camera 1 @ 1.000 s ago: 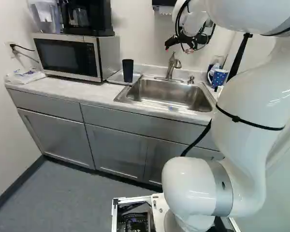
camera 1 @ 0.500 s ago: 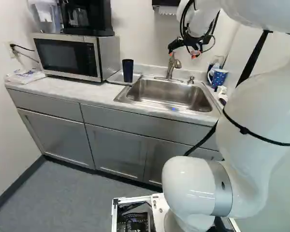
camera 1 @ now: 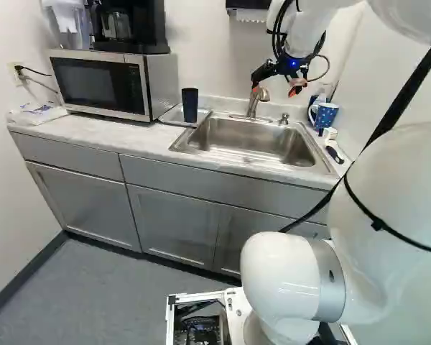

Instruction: Rinse the cup and place it in the tray

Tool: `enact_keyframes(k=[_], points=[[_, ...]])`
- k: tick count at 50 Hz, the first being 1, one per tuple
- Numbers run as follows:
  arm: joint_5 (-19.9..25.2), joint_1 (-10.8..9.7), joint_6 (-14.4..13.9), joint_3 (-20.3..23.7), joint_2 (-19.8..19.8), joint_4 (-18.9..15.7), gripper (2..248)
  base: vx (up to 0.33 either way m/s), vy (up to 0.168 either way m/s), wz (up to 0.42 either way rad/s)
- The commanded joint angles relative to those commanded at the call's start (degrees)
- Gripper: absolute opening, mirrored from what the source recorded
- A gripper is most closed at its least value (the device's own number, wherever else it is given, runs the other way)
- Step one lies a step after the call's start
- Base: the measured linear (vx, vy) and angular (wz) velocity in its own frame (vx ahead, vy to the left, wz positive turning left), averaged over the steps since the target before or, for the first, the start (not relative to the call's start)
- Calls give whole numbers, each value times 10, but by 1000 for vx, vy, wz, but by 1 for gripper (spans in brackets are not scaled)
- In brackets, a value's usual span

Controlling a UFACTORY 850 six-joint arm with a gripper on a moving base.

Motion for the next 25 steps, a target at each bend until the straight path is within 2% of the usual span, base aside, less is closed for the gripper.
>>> enact_keyframes(k=[11,25], points=[[-26,2,0,34,38,0,247,0,0,0],[-28,-4,0,72,83,0,247,0,0,0]])
